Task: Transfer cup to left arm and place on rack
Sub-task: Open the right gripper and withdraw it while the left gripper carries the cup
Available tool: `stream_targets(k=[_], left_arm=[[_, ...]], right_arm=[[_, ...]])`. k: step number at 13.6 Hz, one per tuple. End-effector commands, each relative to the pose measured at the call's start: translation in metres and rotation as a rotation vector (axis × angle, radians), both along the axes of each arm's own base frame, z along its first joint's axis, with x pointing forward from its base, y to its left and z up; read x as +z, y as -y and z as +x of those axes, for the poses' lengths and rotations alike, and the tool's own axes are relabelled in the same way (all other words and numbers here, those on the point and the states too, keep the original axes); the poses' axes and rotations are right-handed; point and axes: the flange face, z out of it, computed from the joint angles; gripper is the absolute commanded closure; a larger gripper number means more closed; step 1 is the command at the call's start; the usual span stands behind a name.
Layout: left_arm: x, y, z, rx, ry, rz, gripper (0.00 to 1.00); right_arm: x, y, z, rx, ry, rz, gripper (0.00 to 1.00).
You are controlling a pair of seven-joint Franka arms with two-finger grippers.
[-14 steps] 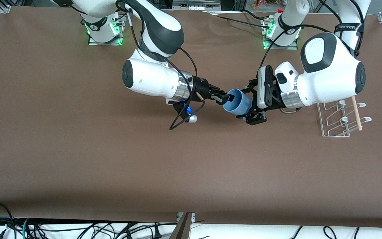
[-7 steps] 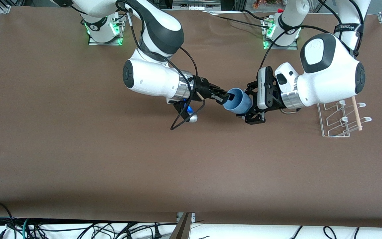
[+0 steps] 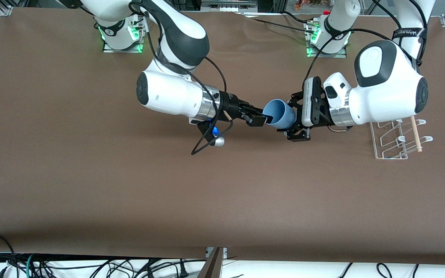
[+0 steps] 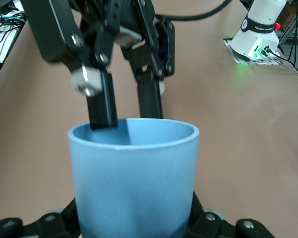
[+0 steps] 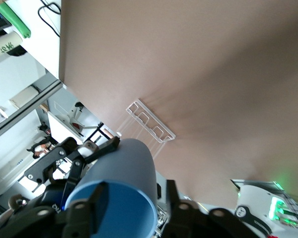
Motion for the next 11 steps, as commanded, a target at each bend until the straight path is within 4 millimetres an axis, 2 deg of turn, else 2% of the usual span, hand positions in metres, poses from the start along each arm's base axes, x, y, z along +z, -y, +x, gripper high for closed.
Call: stream_targets(k=[1,2,3,7,8,9,11], left_arm=[[0.005,-0.009,-0.005,-0.030,-0.024,-0.012,0.82],[0.003,-0.019,-0.004,-0.027,-0.033,0.006,0.82],[0.001,-0.032,-0.001,-0.019,-0.036,0.029,0.82],[-0.008,-0.068,-0.001,-0.064,-0.046,0.227,0.89],[-0.010,-0.079,-0.001,-0.078,-0.045,0.333,0.89],[-0.013,-0.100,-0.002,-0.083,-0.048,0.461,0.89],[-0.006,-0.121,-0.004,-0.130,-0.025,0.677,0.89]], right_arm=[[0.009,0.030,0.018,0.007,-0.020,0.008,0.00],[0.027,0.046,0.023,0.006,0.001,0.005,0.00],[0.037,0.063,0.029,0.019,0.013,-0.001,0.00],[0.032,0.124,0.048,0.159,0.091,-0.150,0.00],[0.032,0.138,0.049,0.206,0.122,-0.225,0.00],[0.026,0.154,0.053,0.264,0.164,-0.306,0.00],[0.015,0.192,0.061,0.402,0.238,-0.377,0.00]])
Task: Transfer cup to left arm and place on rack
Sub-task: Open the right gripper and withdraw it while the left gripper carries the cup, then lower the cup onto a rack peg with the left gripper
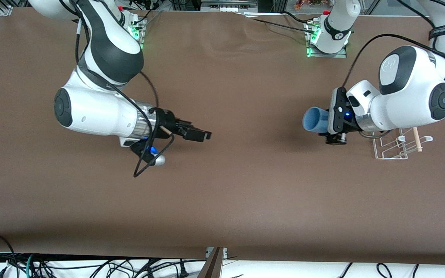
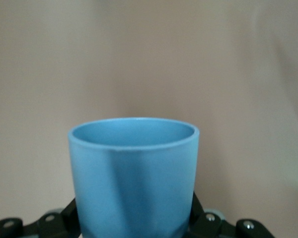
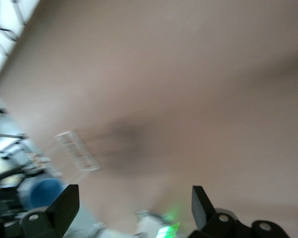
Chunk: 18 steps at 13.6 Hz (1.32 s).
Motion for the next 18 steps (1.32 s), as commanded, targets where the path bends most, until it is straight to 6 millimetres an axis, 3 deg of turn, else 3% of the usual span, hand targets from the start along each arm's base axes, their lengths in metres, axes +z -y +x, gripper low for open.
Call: stream_targets(k=[1,4,5,7,8,11,14,18], left_arm=[[0.019,-0.023,-0.004,-0.051,0.020,0.228,0.89],[0.016,-0.043,-0.001,-0.058,0.051,0.474,0.90],[0.014,-0.051,0.003,-0.039,0.076,0.578,0.96],[0.001,-0.077,0.010,-0.031,0.092,0.770,0.97],[-0.007,-0.088,0.006,-0.017,0.077,0.850,0.97],[-0.043,-0.091,-0.021,0.022,0.087,1.161,0.98],[-0.071,-0.107,-0.052,-0.017,0.146,1.360,0.98],[-0.136,-0.100,-0.107,0.017,0.317,1.537,0.97]], right_arm=[[-0.005,0.050,0.009,0.166,0.072,-0.069,0.00],[-0.016,0.118,0.019,0.262,0.077,-0.204,0.00],[-0.018,0.146,0.022,0.257,0.065,-0.255,0.00],[-0.023,0.192,0.018,0.302,0.076,-0.351,0.00],[-0.023,0.206,0.014,0.356,0.090,-0.405,0.00],[-0.006,0.256,0.007,0.418,0.124,-0.494,0.00],[0.008,0.297,-0.007,0.500,0.146,-0.575,0.00],[0.048,0.302,-0.023,0.469,0.201,-0.599,0.00]])
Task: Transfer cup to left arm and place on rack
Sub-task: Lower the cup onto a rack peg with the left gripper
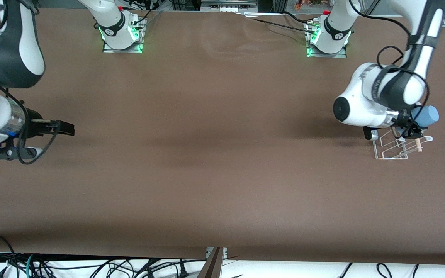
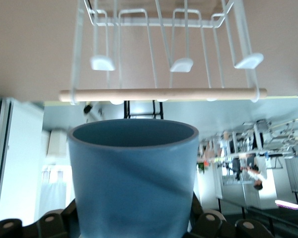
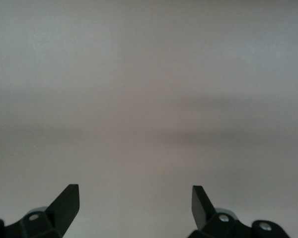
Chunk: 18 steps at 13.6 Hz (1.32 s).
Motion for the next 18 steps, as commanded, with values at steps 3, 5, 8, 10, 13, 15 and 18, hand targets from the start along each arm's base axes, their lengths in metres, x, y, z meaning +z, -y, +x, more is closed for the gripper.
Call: stream_targets(k=[3,5,8,10,13,15,18], left_arm=[[-0.044,0.006,-0.061,-0.092,0.147,0.197,0.91],[-0.046,0.002,-0.061,-0.141,0.147,0.238,0.90],[-0.073,0.002,-0.066,-0.176,0.125,0.264,0.88],[-0.089,-0.007,-0.069,-0.200,0.112,0.296,0.88],[-0.105,-0.007,-0.074,-0.212,0.120,0.299,0.88],[-0.108,-0.008,-0.074,-0.231,0.137,0.323,0.87],[-0.105,-0.009,-0.075,-0.228,0.138,0.350,0.86]], right_arm=[[0.028,-0.005,-0.019,0.030,0.058,-0.014,0.00],[0.043,0.000,-0.027,0.015,0.089,-0.015,0.00],[0.040,0.002,-0.033,0.035,0.137,-0.018,0.00],[0.056,0.004,-0.043,0.015,0.159,-0.012,0.00],[0.073,0.009,-0.049,0.024,0.186,-0.015,0.00],[0.079,0.006,-0.054,0.030,0.186,-0.019,0.00],[0.079,0.006,-0.060,0.015,0.143,-0.010,0.00]])
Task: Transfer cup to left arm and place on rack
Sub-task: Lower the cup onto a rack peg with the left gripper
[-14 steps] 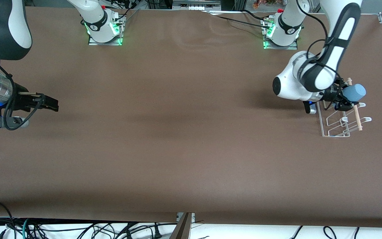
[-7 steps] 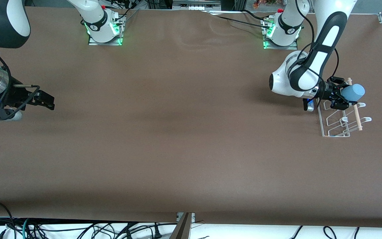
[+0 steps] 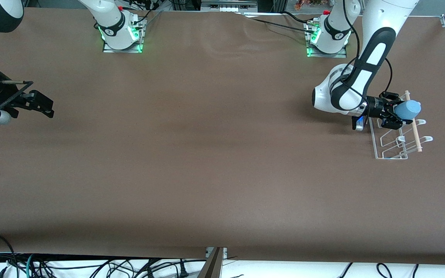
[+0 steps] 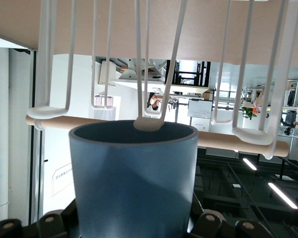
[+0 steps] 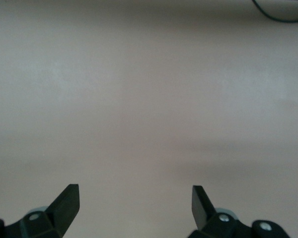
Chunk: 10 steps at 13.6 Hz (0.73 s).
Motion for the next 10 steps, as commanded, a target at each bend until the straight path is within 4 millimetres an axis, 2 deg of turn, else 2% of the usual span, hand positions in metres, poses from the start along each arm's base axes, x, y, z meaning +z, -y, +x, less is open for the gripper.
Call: stream_targets(k=[1,4,5,6,7,10], left_arm=[[0.002,-0.001,-0.001,-0.019,0.017,0.036,0.86],[-0.008,-0.003,-0.003,-0.019,-0.002,0.039,0.84],[-0.009,-0.002,-0.003,-0.020,-0.004,0.039,0.74],[-0.010,0.001,-0.004,-0.026,-0.007,0.039,0.08],[-0.007,0.002,-0.002,-0.029,0.010,0.037,0.00],[0.006,0.003,0.009,-0.019,0.060,0.025,0.00]], right_arm=[[0.000,0.000,-0.011,-0.007,-0.018,0.000,0.00],[0.001,-0.001,-0.009,-0.055,-0.029,0.052,0.00],[0.005,0.000,-0.008,-0.052,-0.028,0.049,0.00],[0.005,-0.002,-0.004,-0.047,-0.027,0.047,0.00],[0.006,-0.002,-0.004,-0.047,-0.025,0.047,0.00],[0.006,-0.002,-0.004,-0.047,-0.024,0.049,0.00]])
